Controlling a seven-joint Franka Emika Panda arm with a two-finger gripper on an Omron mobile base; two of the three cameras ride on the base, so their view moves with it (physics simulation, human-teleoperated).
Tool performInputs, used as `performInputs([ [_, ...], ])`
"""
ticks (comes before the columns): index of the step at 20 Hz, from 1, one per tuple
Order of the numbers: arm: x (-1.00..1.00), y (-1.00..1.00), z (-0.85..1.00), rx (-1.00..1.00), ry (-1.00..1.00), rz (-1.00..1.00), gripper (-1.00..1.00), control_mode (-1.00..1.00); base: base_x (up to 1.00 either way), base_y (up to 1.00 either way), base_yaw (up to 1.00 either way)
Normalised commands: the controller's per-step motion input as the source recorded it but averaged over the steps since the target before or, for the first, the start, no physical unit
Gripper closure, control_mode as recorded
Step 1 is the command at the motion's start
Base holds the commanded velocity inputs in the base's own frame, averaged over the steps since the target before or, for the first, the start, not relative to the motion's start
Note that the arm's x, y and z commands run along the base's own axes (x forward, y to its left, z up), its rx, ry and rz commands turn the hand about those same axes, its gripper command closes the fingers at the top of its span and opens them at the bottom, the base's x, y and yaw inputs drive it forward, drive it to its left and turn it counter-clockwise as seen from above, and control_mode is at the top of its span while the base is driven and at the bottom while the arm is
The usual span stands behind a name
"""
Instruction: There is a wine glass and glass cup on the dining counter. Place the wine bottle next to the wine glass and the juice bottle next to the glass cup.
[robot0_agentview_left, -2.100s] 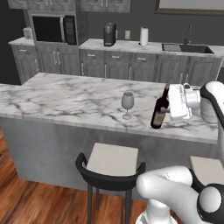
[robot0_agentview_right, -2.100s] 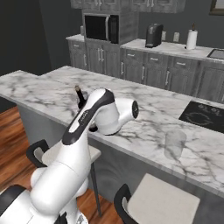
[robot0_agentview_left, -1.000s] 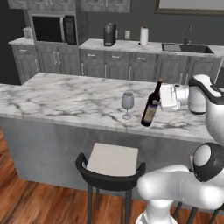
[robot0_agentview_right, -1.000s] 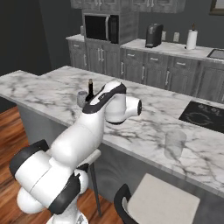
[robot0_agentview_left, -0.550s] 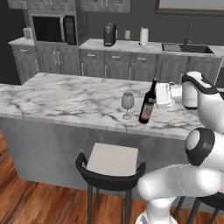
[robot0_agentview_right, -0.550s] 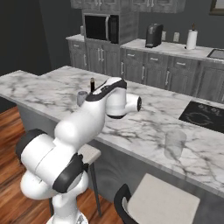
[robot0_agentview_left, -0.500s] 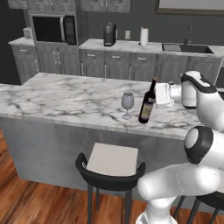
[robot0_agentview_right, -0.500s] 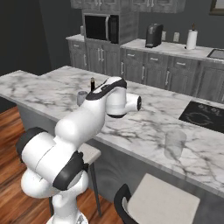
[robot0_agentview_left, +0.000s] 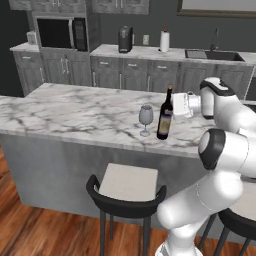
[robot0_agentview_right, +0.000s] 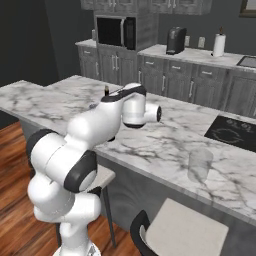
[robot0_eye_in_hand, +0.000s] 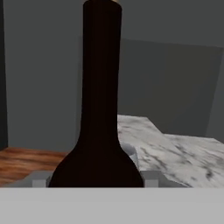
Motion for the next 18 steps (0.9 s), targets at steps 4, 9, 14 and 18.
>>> performInputs([
  [4, 0.27, 0.00, -0.26, -0.02, 0.00, 0.00, 1.00, -1.00, 0.00, 0.00, 0.00],
  [9, 0.17, -0.03, -0.20, -0.01, 0.00, 0.00, 1.00, -1.00, 0.00, 0.00, 0.00],
  [14, 0.03, -0.03, -0.17, 0.00, 0.00, 0.00, 1.00, -1.00, 0.00, 0.00, 0.00],
  [18, 0.00, 0.00, -0.15, 0.00, -0.03, 0.00, 1.00, -1.00, 0.00, 0.00, 0.00],
])
